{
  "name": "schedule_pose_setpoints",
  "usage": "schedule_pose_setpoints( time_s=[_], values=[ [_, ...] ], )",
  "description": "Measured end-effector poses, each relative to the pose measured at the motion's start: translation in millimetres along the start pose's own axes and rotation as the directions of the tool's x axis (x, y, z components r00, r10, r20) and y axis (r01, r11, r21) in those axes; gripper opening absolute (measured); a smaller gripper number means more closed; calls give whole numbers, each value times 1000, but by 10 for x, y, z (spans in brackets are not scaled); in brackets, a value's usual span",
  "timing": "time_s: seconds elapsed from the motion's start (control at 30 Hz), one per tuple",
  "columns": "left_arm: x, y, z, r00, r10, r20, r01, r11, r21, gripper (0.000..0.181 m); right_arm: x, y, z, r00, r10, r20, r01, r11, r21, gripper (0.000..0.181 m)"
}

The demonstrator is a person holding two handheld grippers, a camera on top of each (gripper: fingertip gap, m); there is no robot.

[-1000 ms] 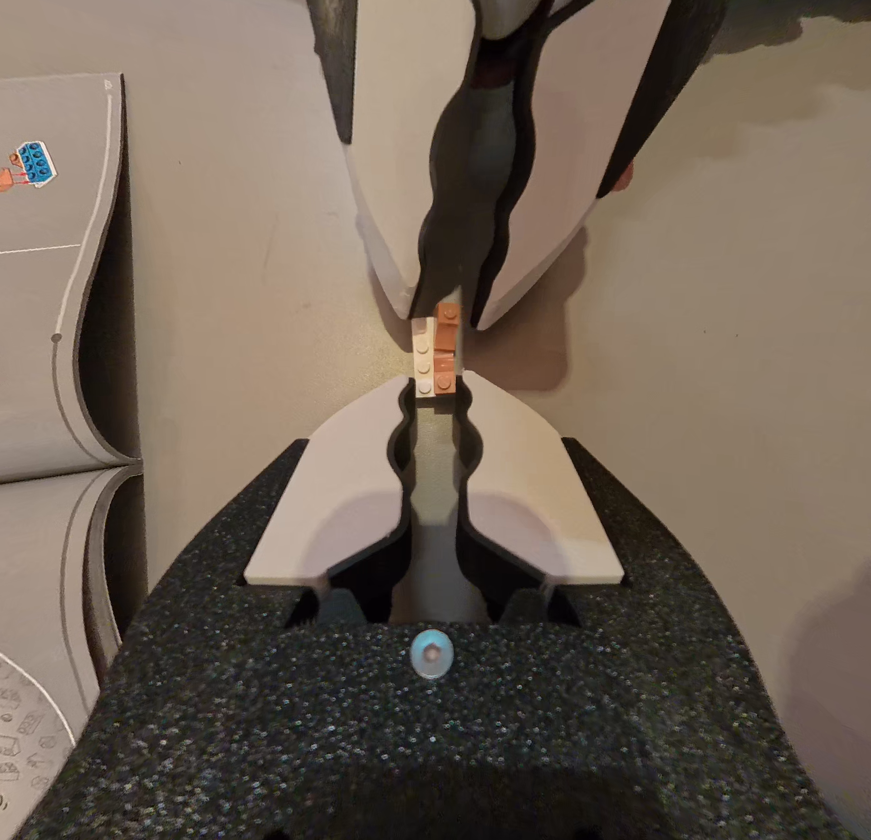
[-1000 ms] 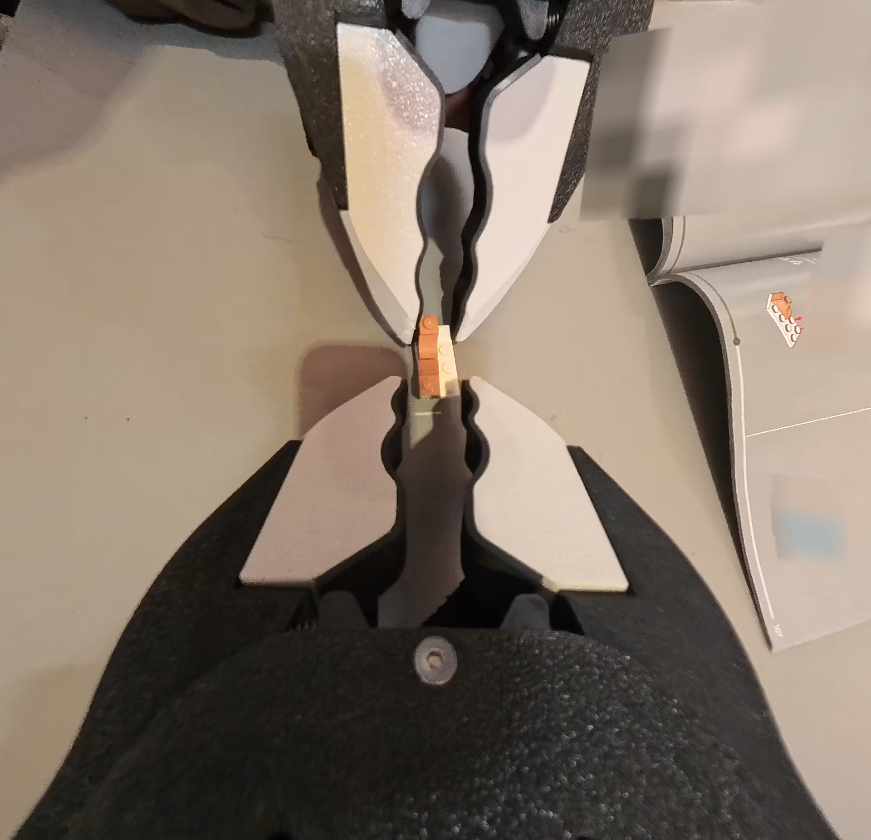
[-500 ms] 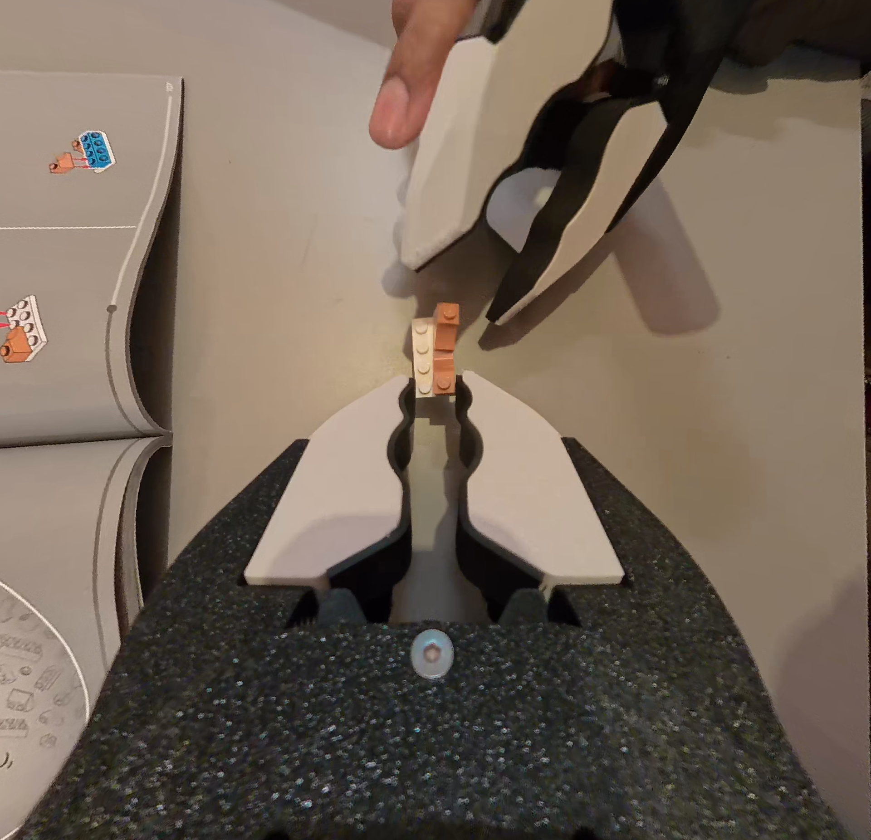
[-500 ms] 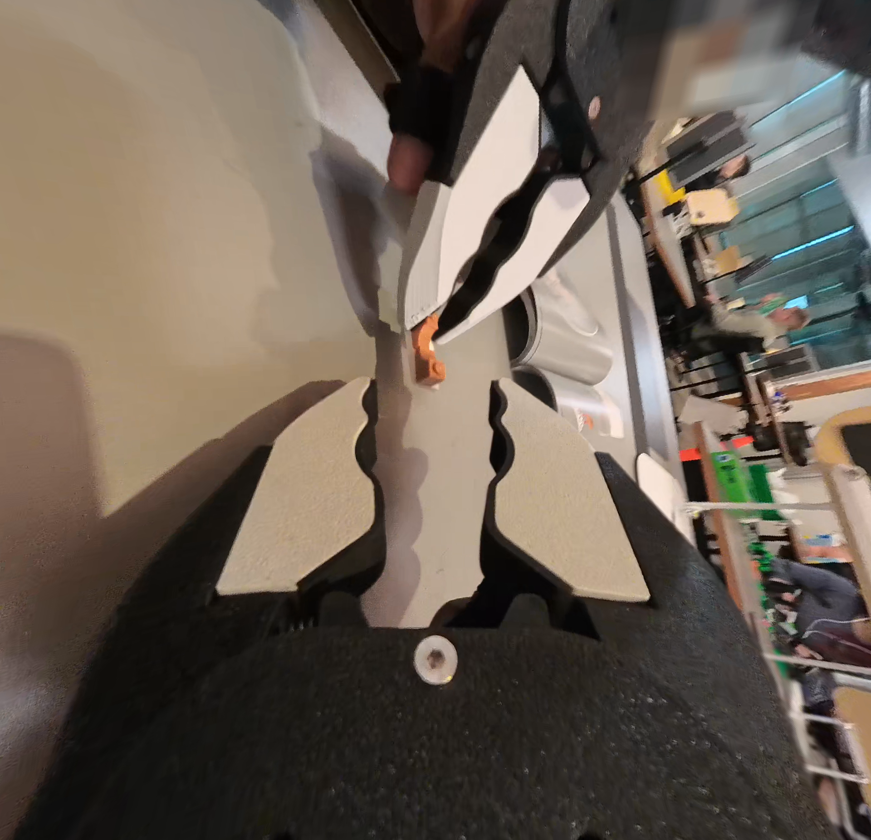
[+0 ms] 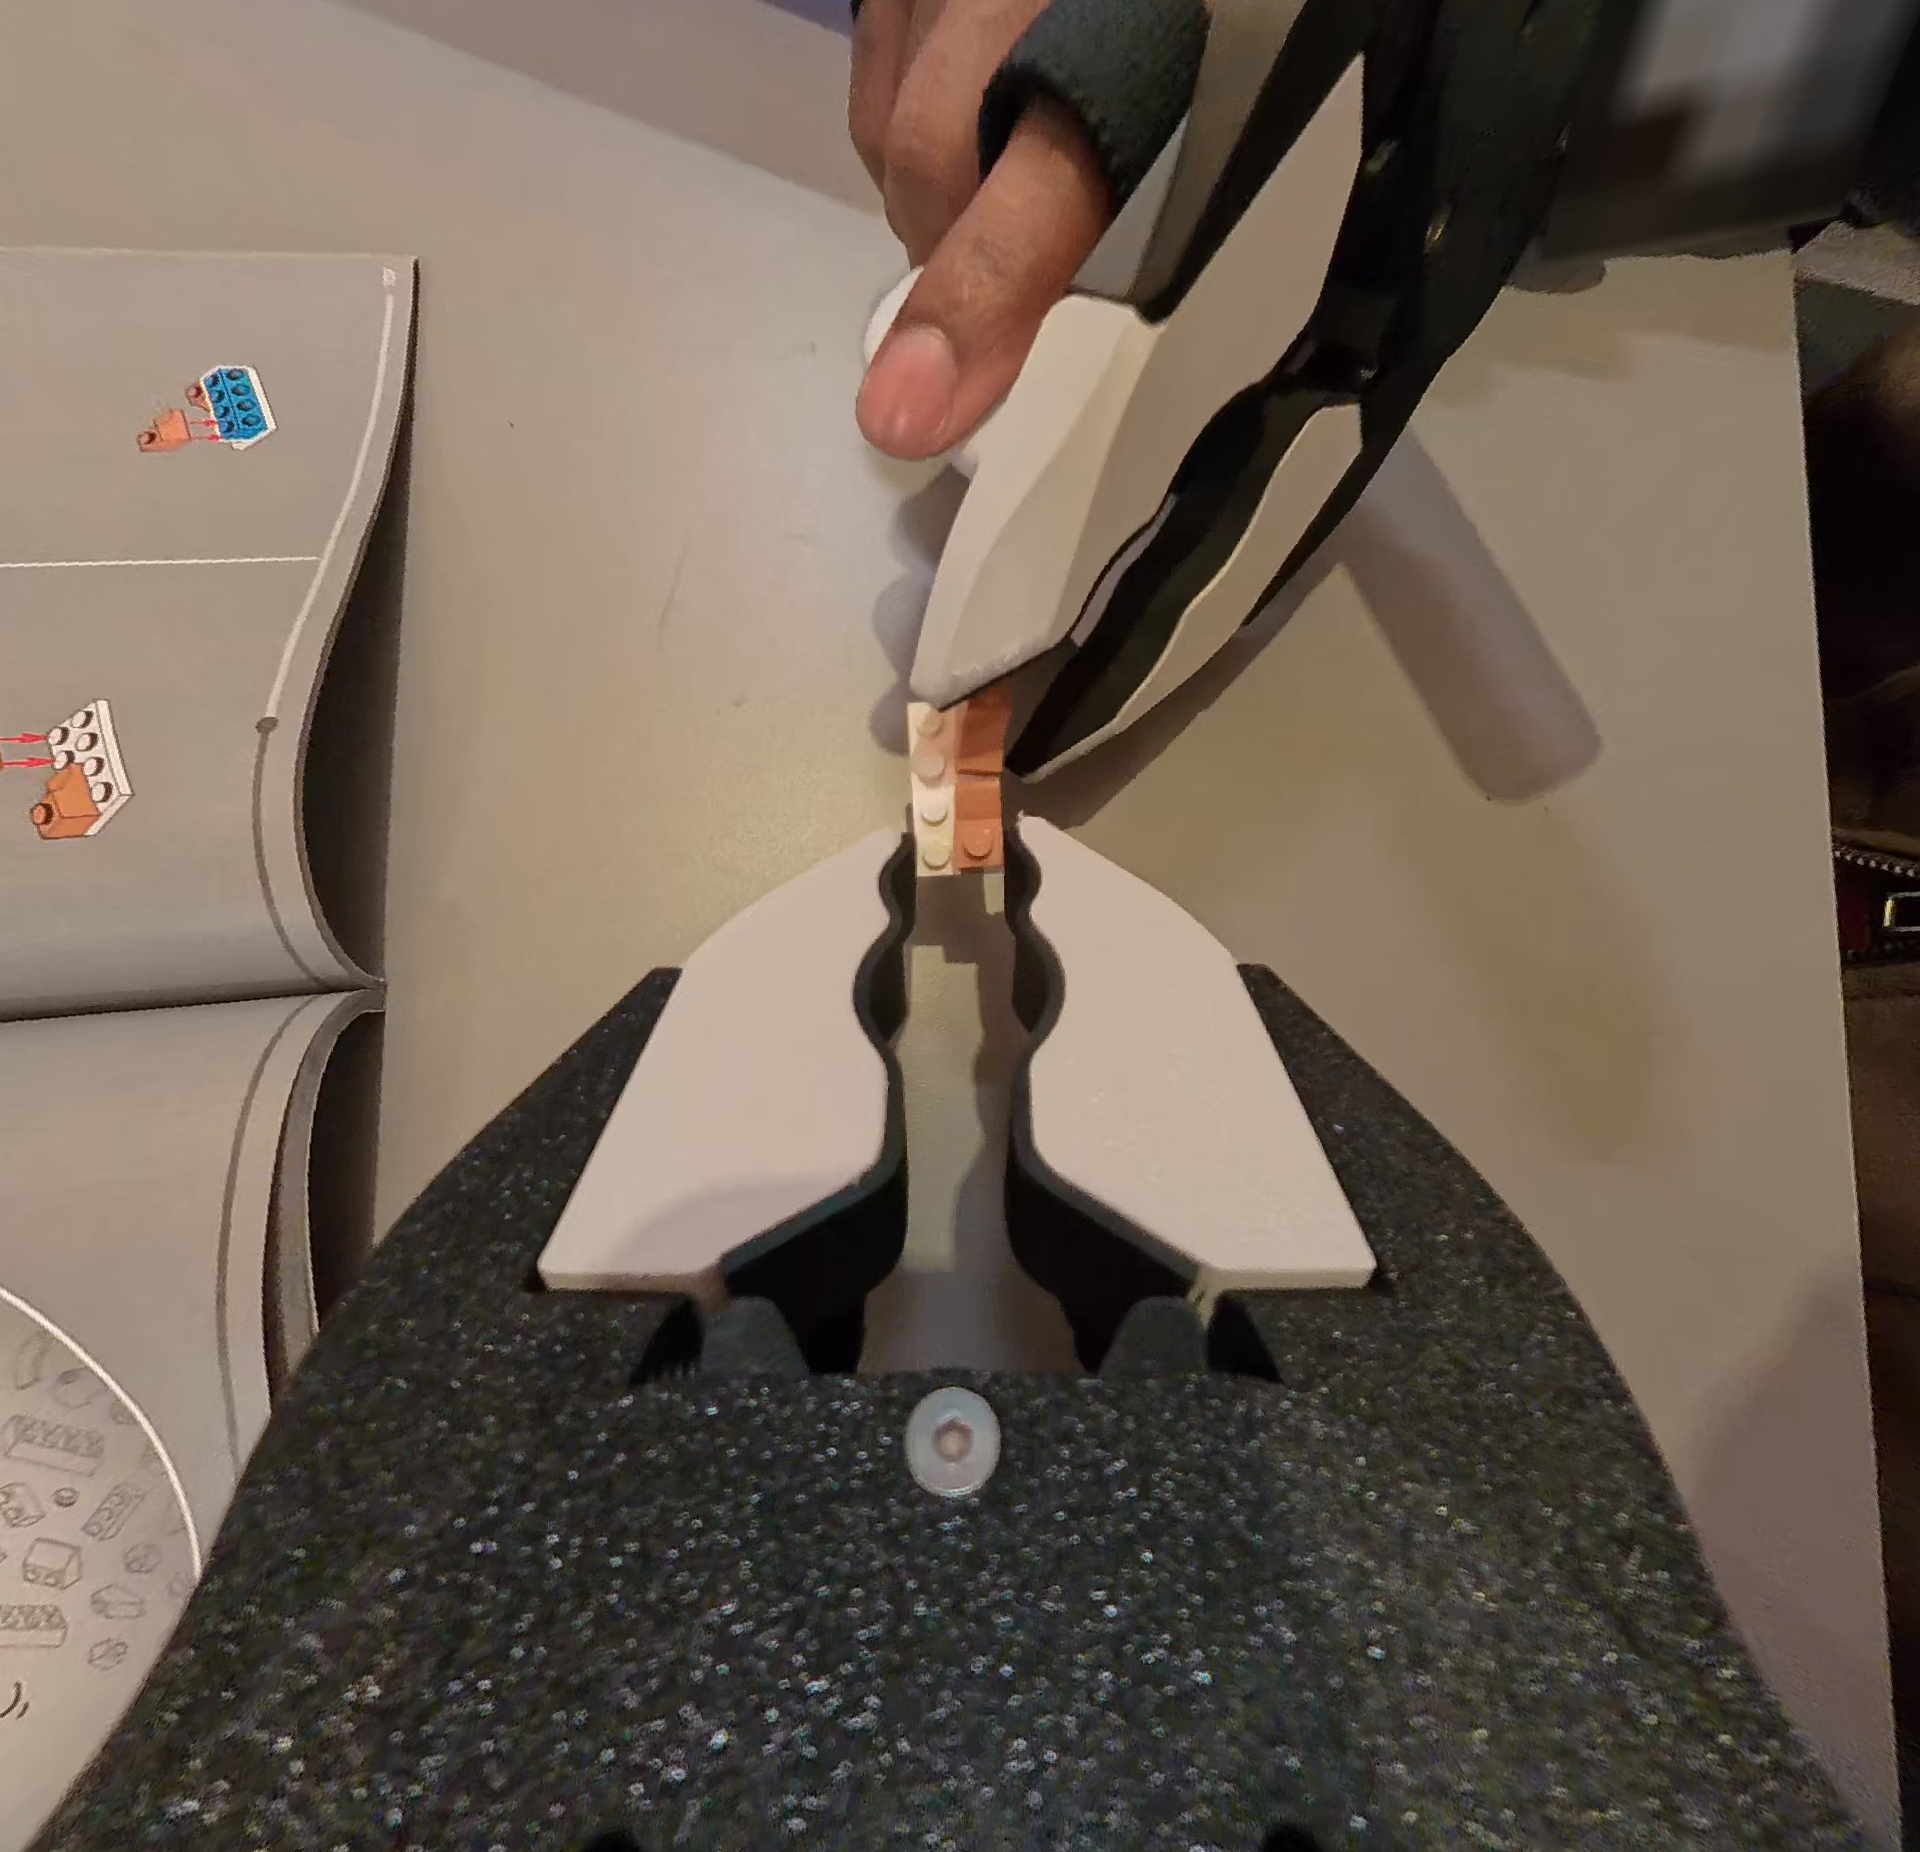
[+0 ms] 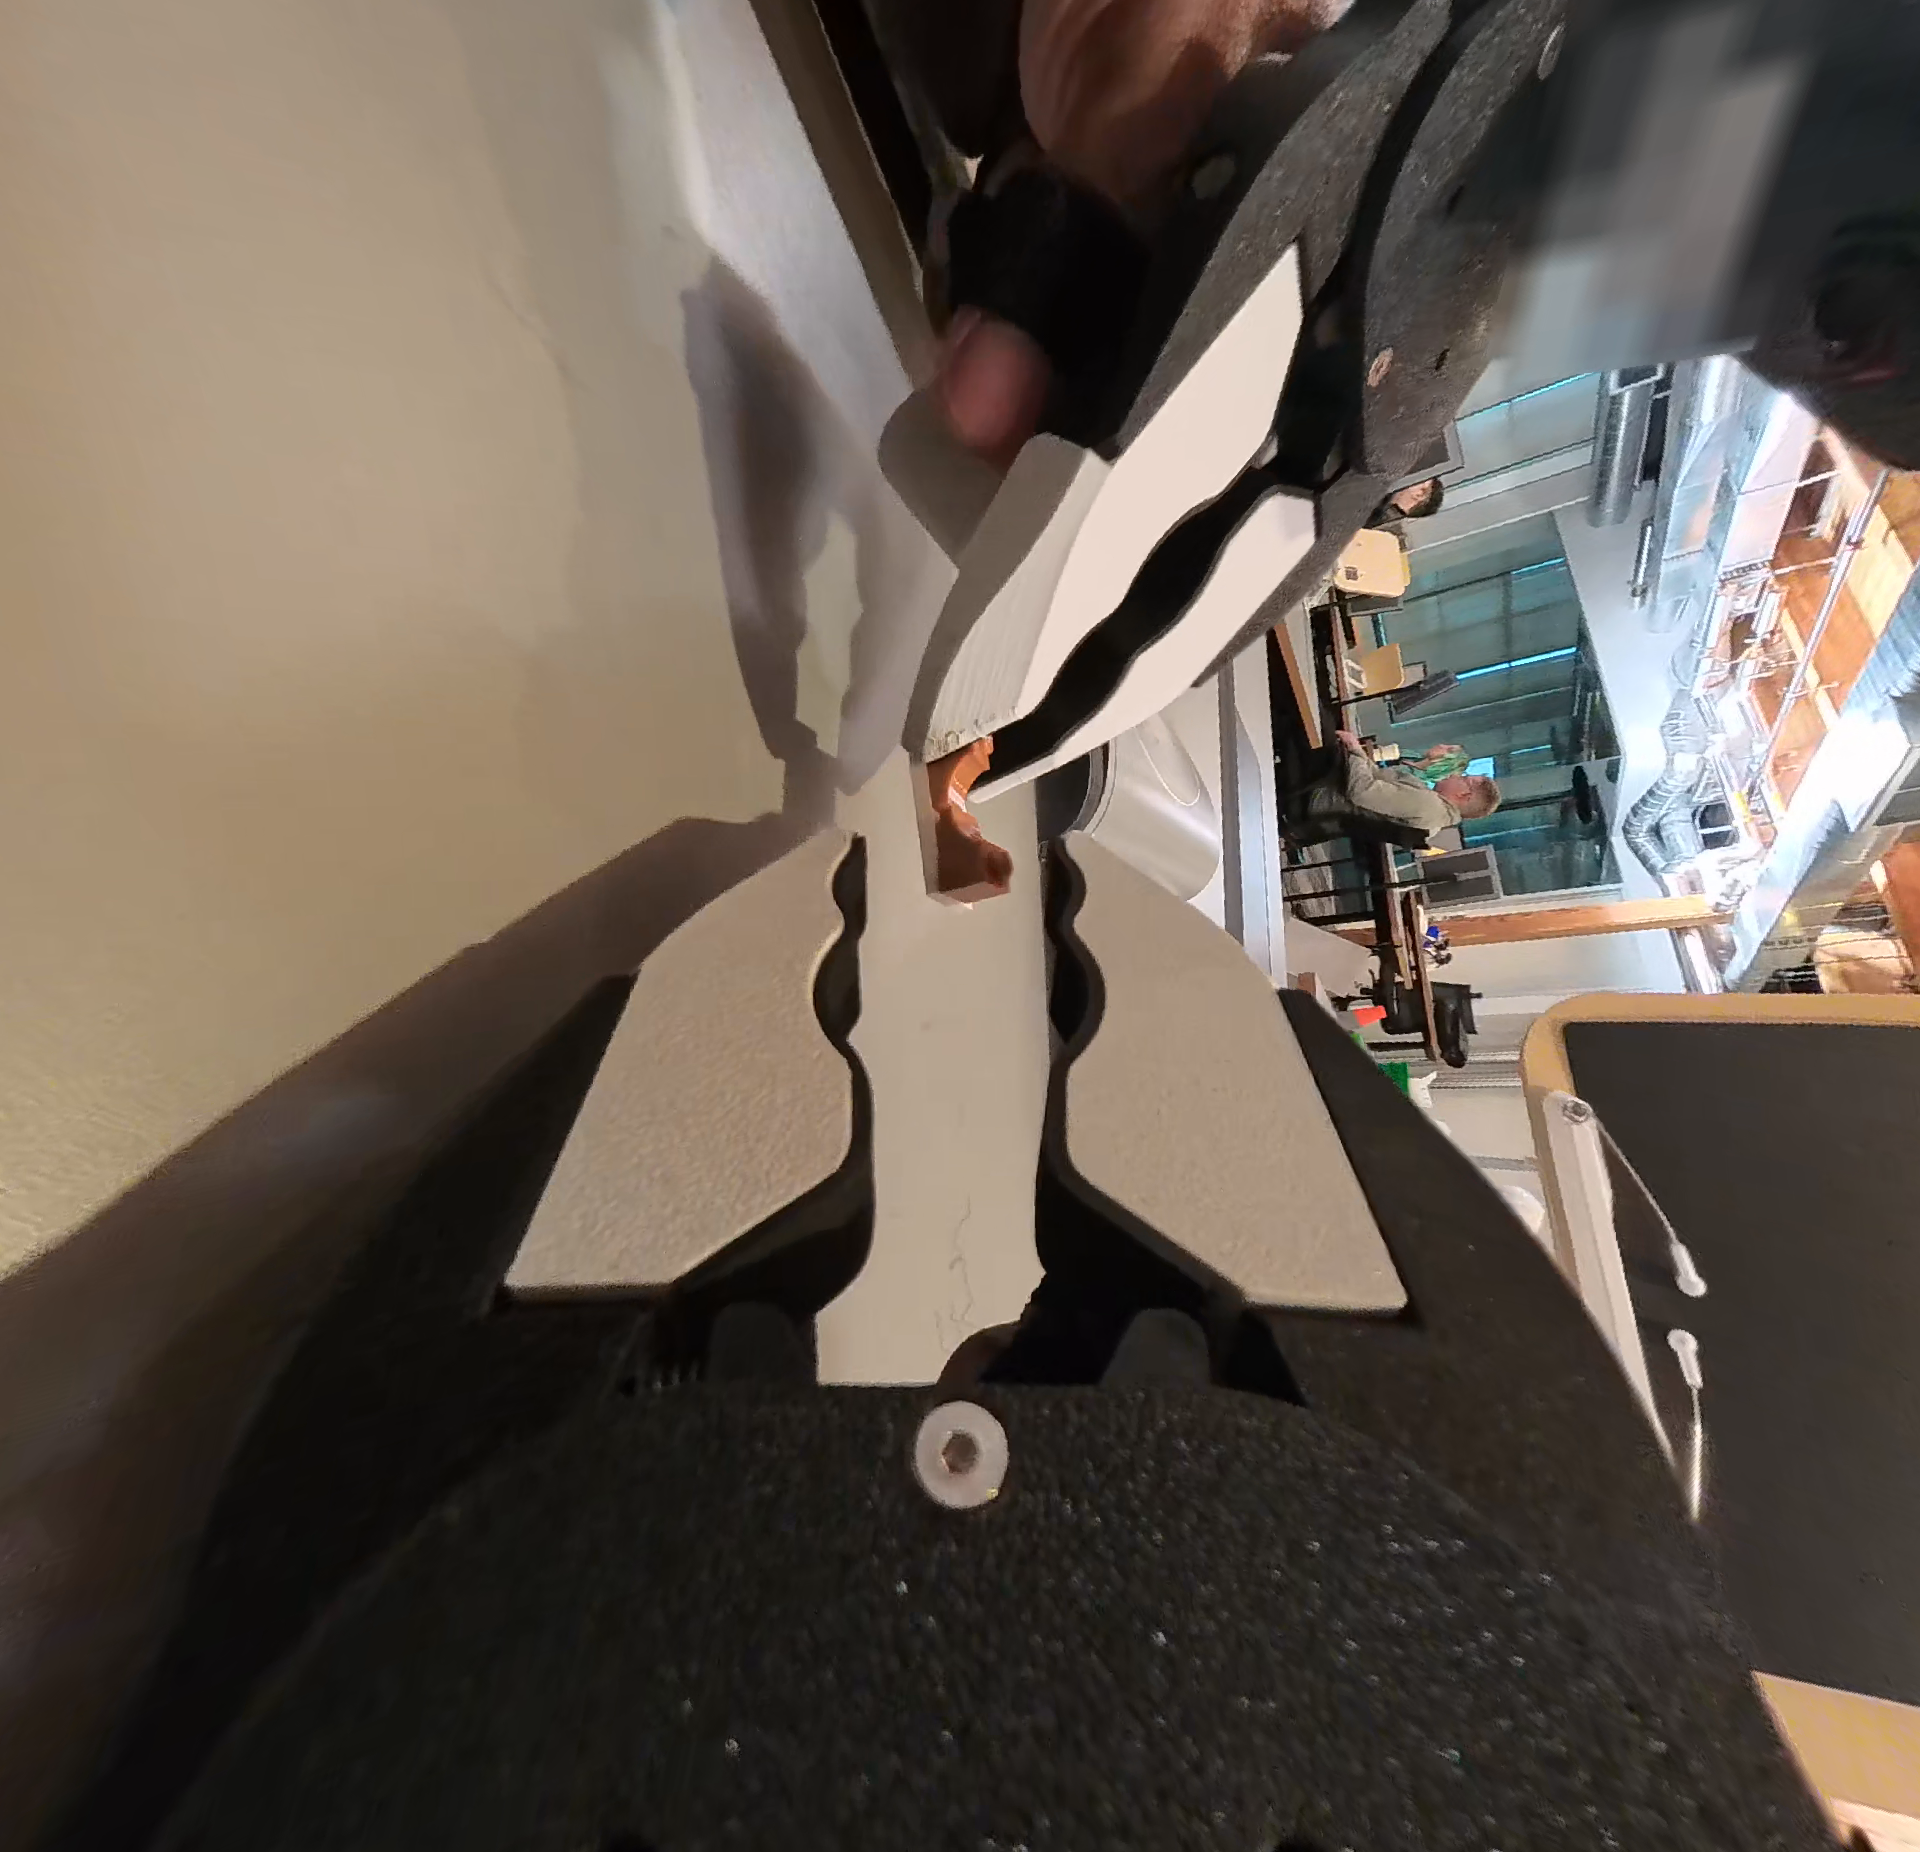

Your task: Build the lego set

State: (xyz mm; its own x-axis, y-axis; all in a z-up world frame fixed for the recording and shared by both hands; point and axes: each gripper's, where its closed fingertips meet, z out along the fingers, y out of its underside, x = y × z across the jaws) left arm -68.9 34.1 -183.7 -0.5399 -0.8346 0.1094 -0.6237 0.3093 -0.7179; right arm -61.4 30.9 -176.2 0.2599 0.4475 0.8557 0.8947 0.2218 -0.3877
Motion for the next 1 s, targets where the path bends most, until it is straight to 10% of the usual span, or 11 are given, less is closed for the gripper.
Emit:
schedule_pose_setpoints(
  time_s=[1.0],
  values=[
    [54, -44, -3, 999, -6, -43, 7, 999, 32, 15, 11, 48, 25, 1000, -7, -1, 7, 999, -48, 17]
  ],
)
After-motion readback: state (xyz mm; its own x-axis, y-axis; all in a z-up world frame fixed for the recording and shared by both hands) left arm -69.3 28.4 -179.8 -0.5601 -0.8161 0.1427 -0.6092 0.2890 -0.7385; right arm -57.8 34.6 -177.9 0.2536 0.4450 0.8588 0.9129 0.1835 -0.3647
